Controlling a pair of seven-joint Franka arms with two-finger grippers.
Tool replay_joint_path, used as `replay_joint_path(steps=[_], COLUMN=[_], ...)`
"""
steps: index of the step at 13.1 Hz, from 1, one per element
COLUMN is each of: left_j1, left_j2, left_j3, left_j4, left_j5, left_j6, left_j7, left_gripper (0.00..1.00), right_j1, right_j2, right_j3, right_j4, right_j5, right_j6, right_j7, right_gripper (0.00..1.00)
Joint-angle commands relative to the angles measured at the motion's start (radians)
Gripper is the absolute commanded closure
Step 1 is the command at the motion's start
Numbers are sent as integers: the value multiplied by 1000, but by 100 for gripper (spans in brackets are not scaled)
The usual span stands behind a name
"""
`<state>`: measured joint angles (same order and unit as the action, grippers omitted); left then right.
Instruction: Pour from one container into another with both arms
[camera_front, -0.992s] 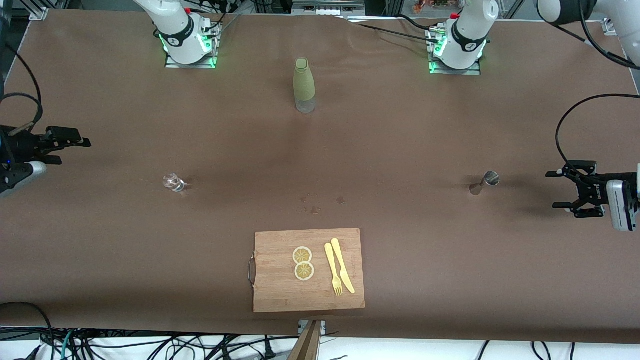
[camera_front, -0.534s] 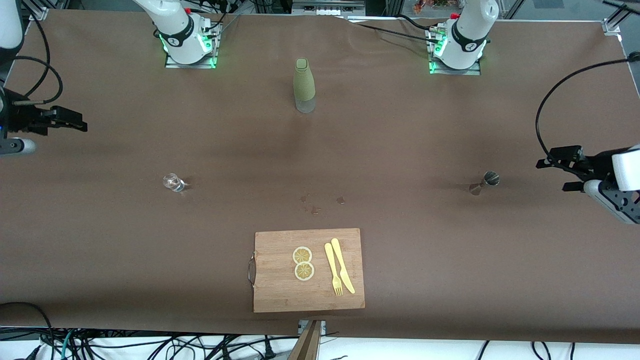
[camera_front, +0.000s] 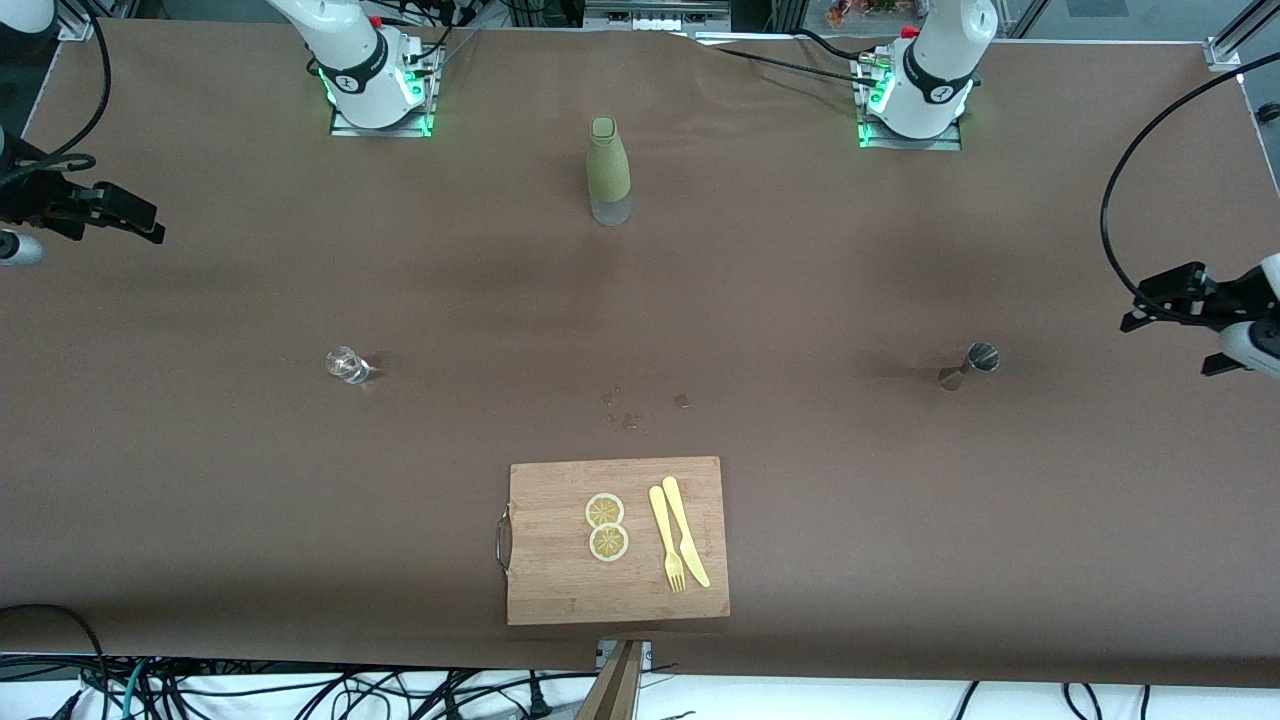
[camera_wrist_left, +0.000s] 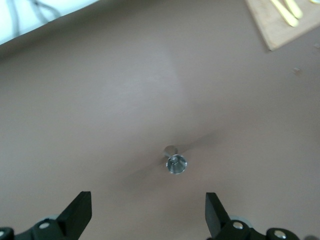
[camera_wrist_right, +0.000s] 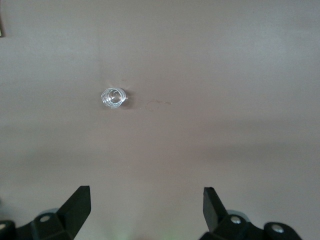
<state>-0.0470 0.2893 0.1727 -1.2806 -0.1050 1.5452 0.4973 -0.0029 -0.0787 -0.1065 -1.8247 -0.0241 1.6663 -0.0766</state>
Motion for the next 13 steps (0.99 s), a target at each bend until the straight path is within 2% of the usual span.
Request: replay_joint_path(steps=[1,2,4,6,10,13], left_j1=[-50,-50,-54,-53,-53,-53], left_j2=[-137,-151,-145,-138,-121,-121], left_j3=[-22,-27,-32,-85,-87,-88], left_j4=[-136,-157,-155,-155,-151,-149], left_j5=[77,70,70,80,67,65], left_j6=[-2,-7,7,67,87,87], left_j7=[-367,-447,-456,-459,-459,-461], left_gripper=[0,0,0,0,0,0], right_j1=[-16,-12,-9,-9,17,17], right_j2=[-24,-24,-23,-21,-13,16], right_j3=[22,22,24,24,25,25], right_j4=[-31,-28,-24,4,7,80], right_j5=[-13,-16,-14,-16,-13,-10], right_j6=[21,26,23,13,12,-32], right_j7=[17,18,21,18,20,12], right_gripper=[0,0,0,0,0,0])
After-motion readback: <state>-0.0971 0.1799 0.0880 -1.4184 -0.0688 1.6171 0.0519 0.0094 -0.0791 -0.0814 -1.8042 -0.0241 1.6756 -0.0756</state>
